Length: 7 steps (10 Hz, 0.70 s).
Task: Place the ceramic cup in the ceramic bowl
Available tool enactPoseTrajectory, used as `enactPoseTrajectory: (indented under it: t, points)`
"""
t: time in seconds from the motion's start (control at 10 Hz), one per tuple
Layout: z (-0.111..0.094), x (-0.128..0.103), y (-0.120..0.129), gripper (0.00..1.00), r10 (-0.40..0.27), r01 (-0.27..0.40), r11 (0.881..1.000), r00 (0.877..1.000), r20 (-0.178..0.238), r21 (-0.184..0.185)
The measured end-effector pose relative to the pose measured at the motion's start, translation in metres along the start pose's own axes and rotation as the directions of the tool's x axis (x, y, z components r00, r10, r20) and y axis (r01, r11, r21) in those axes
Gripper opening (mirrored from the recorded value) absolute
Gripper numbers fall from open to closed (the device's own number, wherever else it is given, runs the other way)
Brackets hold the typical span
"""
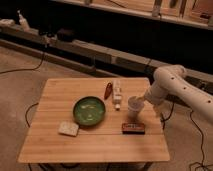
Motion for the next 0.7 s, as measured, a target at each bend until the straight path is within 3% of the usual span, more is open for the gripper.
enactPoseTrajectory:
  t: [0.5,0.7]
  points:
    - [0.024,0.006,-0.016,0.8,-0.012,0.012,1.0,0.999,0.044,0.001]
    - [0.035,-0.001,-0.02,0.68,-0.036,0.037,0.999,0.998,0.061,-0.017]
